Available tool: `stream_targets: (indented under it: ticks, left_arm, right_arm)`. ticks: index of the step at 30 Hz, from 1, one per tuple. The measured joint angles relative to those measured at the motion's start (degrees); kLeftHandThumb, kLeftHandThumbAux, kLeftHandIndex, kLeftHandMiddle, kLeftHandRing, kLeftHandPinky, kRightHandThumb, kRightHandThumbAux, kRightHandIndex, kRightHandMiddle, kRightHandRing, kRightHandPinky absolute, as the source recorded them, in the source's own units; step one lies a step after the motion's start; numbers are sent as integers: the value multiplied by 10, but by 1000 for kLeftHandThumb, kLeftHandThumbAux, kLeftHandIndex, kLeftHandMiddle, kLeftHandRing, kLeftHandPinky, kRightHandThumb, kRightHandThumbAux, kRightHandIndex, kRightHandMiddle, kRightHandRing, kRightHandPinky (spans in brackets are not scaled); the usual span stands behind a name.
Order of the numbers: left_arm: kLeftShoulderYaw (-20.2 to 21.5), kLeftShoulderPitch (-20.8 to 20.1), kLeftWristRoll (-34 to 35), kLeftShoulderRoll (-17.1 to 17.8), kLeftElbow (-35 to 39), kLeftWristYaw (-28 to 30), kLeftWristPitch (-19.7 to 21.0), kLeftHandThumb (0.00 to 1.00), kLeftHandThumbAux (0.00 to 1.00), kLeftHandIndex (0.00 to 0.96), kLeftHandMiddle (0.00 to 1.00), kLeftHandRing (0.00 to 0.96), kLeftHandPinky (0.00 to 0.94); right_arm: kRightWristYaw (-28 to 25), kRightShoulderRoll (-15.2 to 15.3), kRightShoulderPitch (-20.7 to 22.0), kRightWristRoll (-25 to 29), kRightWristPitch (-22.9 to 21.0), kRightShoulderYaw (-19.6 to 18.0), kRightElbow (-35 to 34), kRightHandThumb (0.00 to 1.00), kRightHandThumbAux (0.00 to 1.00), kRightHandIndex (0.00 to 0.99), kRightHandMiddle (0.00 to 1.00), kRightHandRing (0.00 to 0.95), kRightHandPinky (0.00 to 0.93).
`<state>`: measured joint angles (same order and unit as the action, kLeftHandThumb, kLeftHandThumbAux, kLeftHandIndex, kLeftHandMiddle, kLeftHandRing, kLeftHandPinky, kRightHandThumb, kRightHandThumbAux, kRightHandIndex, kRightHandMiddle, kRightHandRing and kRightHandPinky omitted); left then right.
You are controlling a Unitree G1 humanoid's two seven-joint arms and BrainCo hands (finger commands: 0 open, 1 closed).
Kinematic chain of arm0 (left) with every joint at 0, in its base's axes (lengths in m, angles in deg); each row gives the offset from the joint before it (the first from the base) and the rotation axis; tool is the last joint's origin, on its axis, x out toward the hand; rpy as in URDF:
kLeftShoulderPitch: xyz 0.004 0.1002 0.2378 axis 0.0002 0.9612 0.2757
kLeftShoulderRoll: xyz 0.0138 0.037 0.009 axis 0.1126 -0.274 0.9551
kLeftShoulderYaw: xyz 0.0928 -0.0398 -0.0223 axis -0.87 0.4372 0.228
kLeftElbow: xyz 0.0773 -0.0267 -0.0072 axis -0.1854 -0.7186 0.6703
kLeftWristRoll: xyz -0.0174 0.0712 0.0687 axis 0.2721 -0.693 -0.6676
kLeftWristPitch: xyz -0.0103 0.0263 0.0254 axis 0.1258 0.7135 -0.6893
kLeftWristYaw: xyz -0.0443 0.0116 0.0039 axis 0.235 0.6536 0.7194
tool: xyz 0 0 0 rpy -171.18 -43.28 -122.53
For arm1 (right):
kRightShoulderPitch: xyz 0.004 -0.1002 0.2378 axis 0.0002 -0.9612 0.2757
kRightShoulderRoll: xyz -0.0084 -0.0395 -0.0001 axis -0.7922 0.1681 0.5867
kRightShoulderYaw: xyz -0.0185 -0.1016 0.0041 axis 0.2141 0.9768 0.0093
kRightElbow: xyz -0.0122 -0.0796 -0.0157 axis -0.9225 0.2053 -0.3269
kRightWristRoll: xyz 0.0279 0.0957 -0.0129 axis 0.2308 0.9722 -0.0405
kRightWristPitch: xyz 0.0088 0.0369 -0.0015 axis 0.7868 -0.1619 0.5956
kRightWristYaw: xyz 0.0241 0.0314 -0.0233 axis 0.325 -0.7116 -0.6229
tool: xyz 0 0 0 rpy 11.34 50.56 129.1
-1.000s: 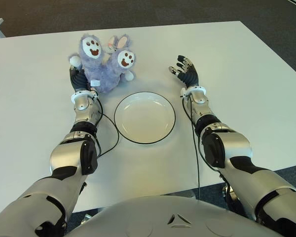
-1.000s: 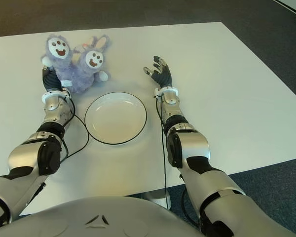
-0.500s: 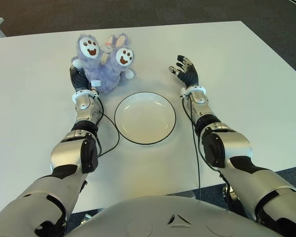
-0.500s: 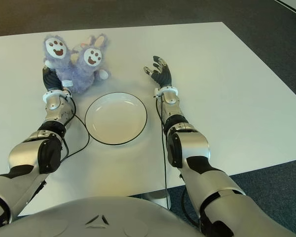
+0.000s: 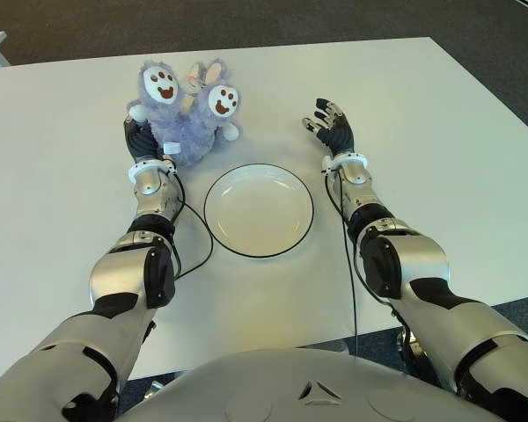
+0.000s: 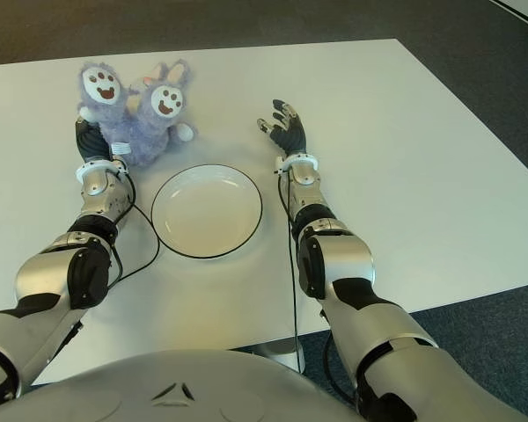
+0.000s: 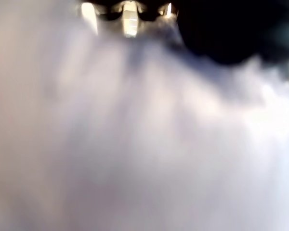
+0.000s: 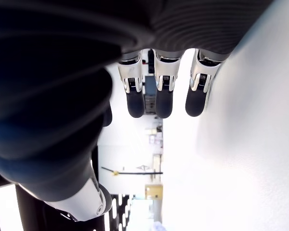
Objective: Put the doll into the plate.
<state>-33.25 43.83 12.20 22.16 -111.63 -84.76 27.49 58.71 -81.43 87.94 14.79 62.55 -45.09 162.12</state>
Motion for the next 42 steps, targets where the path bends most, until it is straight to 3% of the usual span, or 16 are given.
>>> stream_targets:
  ticks: [5, 14, 24, 27, 42]
  left_arm:
    - [0, -1, -1, 0, -2, -7, -5, 724, 678, 441, 638, 626, 603]
    - [-3, -4, -12, 0, -8, -47, -4, 720, 678, 444, 719, 701, 607]
    - [-13, -8, -25, -1, -12, -102, -1, 730, 687, 445, 807, 814, 825]
    - [-13, -11, -25, -3, -14, -107, 0, 733, 690, 444, 825, 834, 851]
    - [-22, -18, -31, -6, -20, -142, 7, 742, 695, 442, 855, 865, 861]
  right_arm:
    - [0, 0, 0, 0, 0, 0, 0, 374, 837, 167, 119, 95, 121]
    - [0, 0, 0, 0, 0, 0, 0, 373, 833, 174, 118, 88, 107]
    - [0, 0, 0, 0, 0, 0, 0, 376, 827, 163, 109, 79, 102]
    - [0, 1, 0, 0, 0, 0, 0, 392, 826, 169, 111, 80, 104]
    - [-4, 3, 0, 1, 0, -2, 0, 403, 840, 178, 125, 91, 113]
